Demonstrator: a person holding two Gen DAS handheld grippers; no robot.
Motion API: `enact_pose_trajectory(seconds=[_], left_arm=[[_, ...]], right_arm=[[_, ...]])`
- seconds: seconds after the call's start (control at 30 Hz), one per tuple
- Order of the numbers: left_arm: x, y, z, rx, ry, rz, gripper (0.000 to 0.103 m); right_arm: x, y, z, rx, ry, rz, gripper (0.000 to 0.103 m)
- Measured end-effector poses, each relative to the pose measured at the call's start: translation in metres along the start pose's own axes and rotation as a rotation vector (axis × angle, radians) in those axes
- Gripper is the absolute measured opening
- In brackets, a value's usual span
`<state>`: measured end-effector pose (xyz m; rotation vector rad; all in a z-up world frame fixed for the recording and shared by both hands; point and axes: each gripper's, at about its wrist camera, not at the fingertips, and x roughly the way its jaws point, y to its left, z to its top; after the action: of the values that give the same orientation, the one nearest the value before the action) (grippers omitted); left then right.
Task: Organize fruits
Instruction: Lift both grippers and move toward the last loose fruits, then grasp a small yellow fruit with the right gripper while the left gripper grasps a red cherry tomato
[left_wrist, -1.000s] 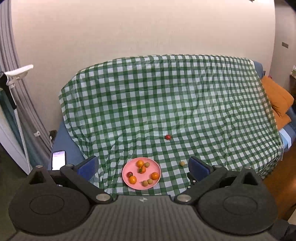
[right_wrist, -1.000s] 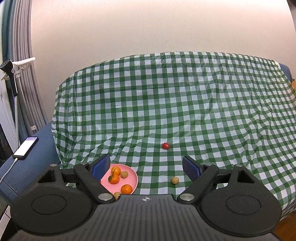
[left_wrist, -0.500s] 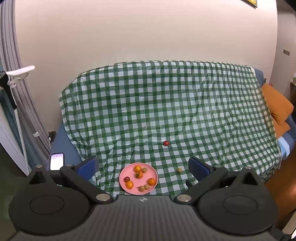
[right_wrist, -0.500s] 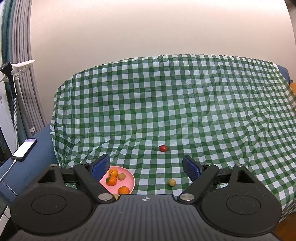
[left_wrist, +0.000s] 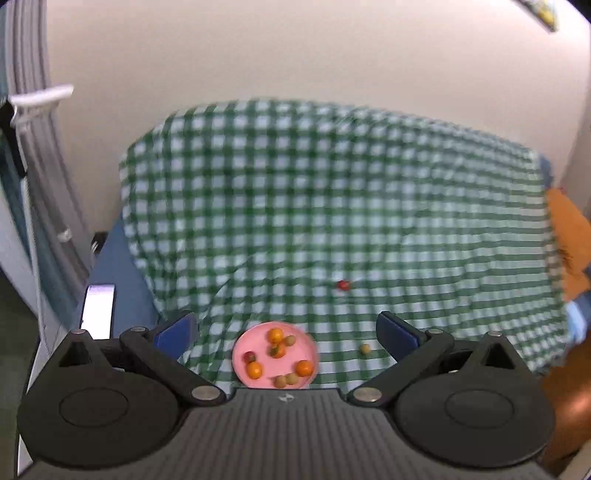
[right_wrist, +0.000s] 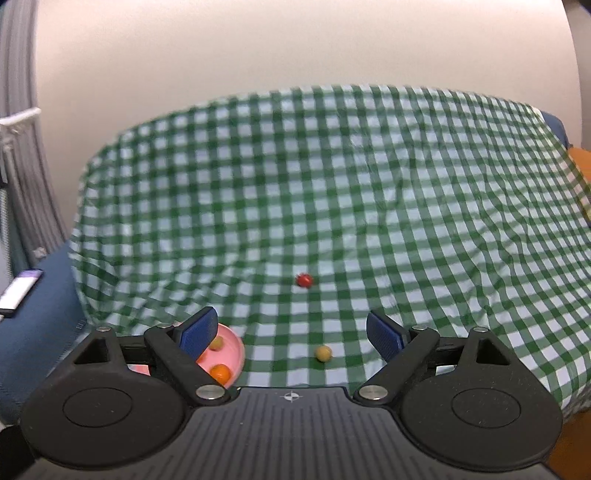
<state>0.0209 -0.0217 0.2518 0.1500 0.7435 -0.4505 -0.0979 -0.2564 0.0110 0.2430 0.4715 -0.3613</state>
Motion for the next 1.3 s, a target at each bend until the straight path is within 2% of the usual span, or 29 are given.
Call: enact_pose_trajectory(seconds=[0.1,0.2,0.3,0.4,0.5,0.6,0.63,0.67,0.73,0.77,0.8,0.9,1.0,1.13,1.3], left_arm=[[0.067,-0.004,0.008,0.015,0.102,0.088,0.103],[0.141,-0.008,0.011,0.018,0.187,0.114,0.103],[0.206,-0.01,0.013,0.021,0.225,0.079,0.103],[0.272,-0.019,0.014,0.021,0.226,0.039,0.103],[0.34,-0.038,0.016,0.063,0.244,0.014,0.103],[0.401,-0.064,0.015,0.121,0.258,0.023,0.103],[0.42,-0.072,0.015,0.135,0.266,0.026,0.103],[0.439,-0.079,0.014,0.148,0.272,0.017,0.103],[0.472,-0.092,0.013,0.161,0.276,-0.006,0.103],[0.486,-0.098,0.012,0.165,0.276,-0.012,0.103],[0.5,-0.104,0.011,0.172,0.279,-0.017,0.103],[0.542,-0.124,0.007,0.201,0.298,-0.009,0.103],[0.575,-0.139,0.001,0.214,0.315,-0.004,0.103],[0.607,-0.158,0.0,0.22,0.32,-0.005,0.103],[0.636,-0.166,0.007,0.165,0.347,-0.033,0.103]], right_arm=[[0.035,-0.009,-0.01,0.005,0.038,-0.004,0.09],[0.076,-0.018,-0.021,0.01,0.079,-0.012,0.091],[0.123,-0.027,-0.03,0.005,0.123,-0.021,0.091],[0.171,-0.033,-0.043,-0.015,0.154,-0.031,0.091],[0.217,-0.036,-0.058,-0.049,0.188,-0.044,0.091],[0.258,-0.041,-0.068,-0.063,0.237,-0.05,0.09],[0.268,-0.041,-0.072,-0.078,0.252,-0.049,0.086],[0.275,-0.041,-0.075,-0.105,0.264,-0.059,0.071],[0.274,-0.039,-0.078,-0.161,0.227,-0.07,0.051],[0.273,-0.039,-0.077,-0.17,0.228,-0.055,0.03],[0.273,-0.039,-0.076,-0.178,0.226,-0.059,0.026],[0.278,-0.053,-0.072,-0.17,0.206,-0.159,0.026],[0.292,-0.088,-0.061,-0.047,0.193,-0.295,0.027],[0.307,-0.13,-0.052,0.073,0.172,-0.424,0.027],[0.315,-0.157,-0.049,0.151,0.146,-0.516,0.027]])
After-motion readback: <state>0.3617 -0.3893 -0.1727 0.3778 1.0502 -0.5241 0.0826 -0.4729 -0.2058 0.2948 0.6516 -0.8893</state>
